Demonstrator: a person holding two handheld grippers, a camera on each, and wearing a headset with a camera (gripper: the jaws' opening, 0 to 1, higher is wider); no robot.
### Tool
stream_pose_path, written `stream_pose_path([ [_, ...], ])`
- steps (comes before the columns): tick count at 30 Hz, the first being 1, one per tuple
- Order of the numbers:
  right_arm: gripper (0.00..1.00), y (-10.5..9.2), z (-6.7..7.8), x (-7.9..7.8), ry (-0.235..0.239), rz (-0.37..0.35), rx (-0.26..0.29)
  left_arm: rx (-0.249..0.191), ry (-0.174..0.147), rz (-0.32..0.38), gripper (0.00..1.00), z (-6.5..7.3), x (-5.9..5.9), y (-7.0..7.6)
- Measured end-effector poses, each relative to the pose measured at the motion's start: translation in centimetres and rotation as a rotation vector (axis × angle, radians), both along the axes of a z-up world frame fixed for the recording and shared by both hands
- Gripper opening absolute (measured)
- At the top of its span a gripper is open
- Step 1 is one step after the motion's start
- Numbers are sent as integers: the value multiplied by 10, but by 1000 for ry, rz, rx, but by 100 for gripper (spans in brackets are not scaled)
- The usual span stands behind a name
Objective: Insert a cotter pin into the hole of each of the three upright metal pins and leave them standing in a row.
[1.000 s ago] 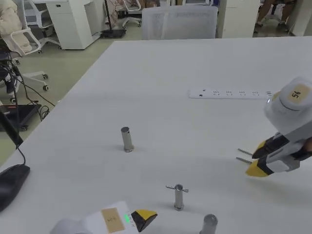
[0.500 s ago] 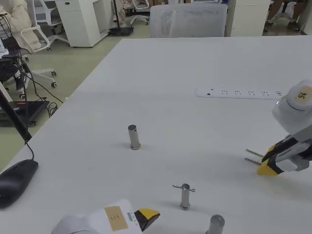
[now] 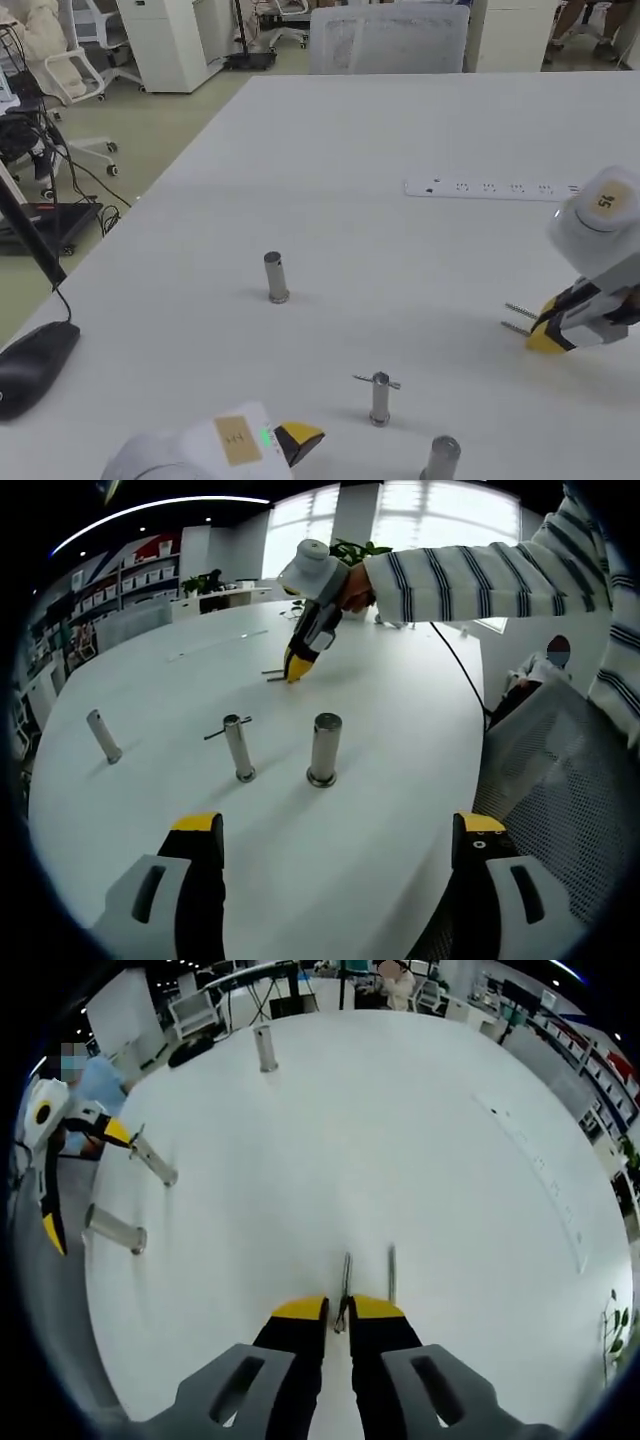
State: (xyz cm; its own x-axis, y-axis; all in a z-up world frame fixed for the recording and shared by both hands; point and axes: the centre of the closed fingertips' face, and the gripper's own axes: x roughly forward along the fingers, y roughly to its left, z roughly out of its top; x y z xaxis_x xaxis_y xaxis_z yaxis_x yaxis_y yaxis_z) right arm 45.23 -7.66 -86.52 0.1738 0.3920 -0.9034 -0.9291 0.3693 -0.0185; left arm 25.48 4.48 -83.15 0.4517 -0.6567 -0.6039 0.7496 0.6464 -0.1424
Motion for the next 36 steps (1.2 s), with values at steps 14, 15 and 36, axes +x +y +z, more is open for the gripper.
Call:
stream_pose_path([
  [14,5,1,-2,1,-29,-5,8,8,1,3,93,-1,-2,4],
  [15,5,2,-2,0,-30,-6,12,8,1,2,93,-1,-2,4],
  [36,3,-1,9,-17,-70,42,10,9,-9,-10,91,3,-3,2],
])
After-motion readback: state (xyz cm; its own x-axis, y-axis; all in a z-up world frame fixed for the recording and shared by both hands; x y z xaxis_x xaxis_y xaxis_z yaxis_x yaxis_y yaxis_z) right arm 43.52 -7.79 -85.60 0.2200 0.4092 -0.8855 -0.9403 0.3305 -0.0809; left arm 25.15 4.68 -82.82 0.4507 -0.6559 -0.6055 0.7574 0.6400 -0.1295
